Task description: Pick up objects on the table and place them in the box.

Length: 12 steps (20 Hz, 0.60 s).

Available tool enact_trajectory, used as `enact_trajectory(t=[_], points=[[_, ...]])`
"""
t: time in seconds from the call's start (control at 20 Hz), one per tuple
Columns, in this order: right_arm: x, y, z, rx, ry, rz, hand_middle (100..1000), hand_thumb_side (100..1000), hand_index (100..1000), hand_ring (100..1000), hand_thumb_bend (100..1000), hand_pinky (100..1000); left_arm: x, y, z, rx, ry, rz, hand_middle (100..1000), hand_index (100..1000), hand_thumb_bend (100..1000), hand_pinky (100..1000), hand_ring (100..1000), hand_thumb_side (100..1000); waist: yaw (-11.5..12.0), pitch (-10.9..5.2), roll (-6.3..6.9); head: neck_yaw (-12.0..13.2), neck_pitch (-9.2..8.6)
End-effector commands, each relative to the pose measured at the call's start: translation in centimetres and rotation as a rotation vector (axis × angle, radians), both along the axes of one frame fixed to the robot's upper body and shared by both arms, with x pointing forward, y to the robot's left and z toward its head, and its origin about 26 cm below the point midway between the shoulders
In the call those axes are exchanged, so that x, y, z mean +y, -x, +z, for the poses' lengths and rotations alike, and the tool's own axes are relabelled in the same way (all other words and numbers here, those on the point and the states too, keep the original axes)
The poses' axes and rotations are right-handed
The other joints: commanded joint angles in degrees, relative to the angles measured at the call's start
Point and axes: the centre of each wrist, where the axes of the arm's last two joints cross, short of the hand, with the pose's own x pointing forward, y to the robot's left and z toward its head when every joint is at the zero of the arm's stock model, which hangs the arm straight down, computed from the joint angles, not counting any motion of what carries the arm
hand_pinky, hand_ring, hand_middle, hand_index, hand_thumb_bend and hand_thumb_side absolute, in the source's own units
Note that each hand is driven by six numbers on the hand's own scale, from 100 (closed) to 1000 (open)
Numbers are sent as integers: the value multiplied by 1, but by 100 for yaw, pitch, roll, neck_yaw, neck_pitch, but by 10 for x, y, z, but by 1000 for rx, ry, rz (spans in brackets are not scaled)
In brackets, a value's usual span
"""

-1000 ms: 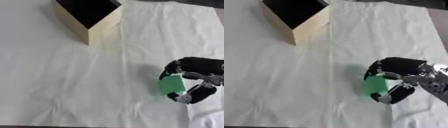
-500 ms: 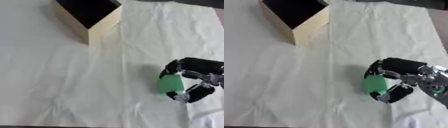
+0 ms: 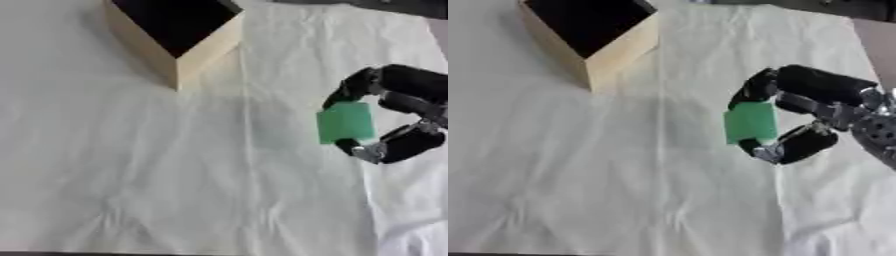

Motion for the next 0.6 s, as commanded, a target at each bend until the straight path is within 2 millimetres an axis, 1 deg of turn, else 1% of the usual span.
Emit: enact_trajectory(t=[0.05,0.35,0.45,0.6], points=[[-3,5,32,-67,15,-7,402,100,603,624,100,669,1,2,5,-16,-24,-7,758,760,311,615,610,680,27,-153,11,-40,-60],[3,7,69,-106,-11,-22,401,100,606,624,100,673,1,3,5,-8,-34,-14,758,760,308,615,609,679,200,-247,-65,-317,-95],[3,3,80,-119,-39,-21,399,100,608,622,100,675,2,3,4,-4,-39,-15,757,760,306,615,609,679,294,-274,-83,-397,-106],[1,-8,92,-136,-71,-23,399,100,608,623,100,677,2,3,4,1,-46,-19,757,761,304,615,609,680,432,-304,-114,-506,-114]])
